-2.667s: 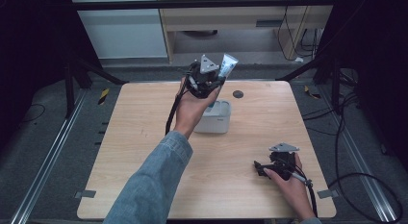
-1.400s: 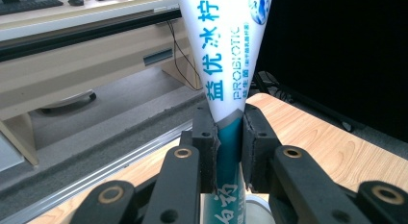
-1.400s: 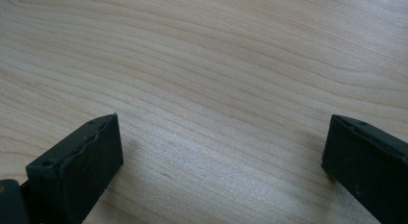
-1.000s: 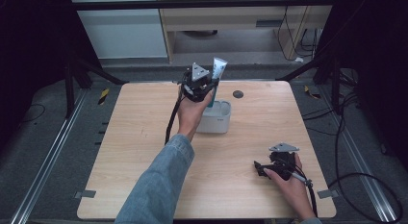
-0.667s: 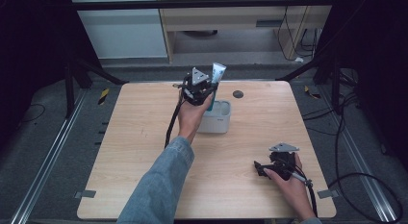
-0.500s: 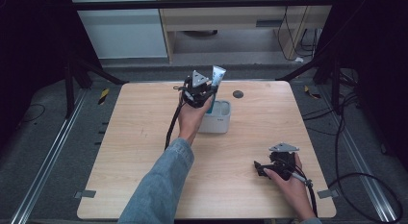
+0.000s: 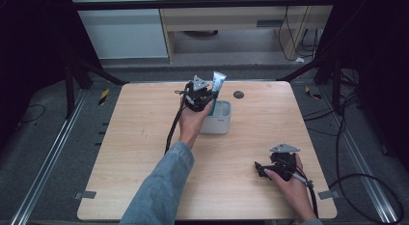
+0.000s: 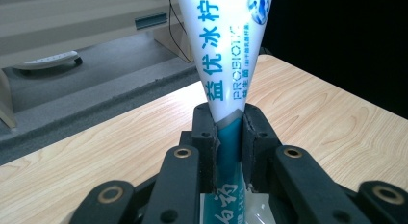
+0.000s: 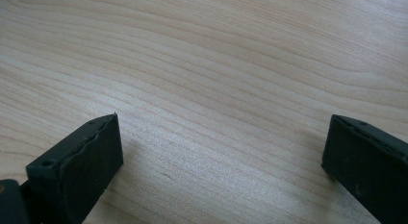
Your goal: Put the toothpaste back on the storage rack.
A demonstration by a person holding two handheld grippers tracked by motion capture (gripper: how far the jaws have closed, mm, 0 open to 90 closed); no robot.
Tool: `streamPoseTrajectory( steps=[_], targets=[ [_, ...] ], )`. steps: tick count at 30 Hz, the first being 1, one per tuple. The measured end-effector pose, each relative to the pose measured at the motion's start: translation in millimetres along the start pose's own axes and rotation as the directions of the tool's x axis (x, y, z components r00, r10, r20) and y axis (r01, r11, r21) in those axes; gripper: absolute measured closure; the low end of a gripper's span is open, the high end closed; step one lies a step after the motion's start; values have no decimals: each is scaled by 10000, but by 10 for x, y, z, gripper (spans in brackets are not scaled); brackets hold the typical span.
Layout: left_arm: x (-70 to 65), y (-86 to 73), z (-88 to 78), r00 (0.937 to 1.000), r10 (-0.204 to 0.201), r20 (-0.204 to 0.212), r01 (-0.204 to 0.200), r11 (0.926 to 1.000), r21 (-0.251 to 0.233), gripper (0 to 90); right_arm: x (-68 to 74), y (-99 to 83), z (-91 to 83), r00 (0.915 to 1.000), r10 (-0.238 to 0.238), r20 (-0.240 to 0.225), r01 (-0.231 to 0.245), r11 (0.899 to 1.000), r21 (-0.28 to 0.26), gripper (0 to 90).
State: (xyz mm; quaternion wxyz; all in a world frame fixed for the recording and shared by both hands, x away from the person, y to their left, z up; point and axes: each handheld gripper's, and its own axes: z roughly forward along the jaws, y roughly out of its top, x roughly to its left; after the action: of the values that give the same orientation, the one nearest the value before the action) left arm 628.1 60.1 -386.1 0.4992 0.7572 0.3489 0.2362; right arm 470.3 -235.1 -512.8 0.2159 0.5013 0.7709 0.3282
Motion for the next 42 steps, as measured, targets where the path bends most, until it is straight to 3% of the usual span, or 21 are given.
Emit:
streamPoseTrajectory(
  steps=[23, 42],
  targets=[
    [-13, -176, 73, 9998, -176, -105, 181, 9988, 459, 774, 1, 0, 0, 10000, -23, -23, 23, 10000, 0, 7],
    [-50, -186, 113, 9999, 79, -93, -70, 9949, 1006, 772, 1, 0, 1, 10000, -24, -32, 24, 10000, -11, 7]
  ],
)
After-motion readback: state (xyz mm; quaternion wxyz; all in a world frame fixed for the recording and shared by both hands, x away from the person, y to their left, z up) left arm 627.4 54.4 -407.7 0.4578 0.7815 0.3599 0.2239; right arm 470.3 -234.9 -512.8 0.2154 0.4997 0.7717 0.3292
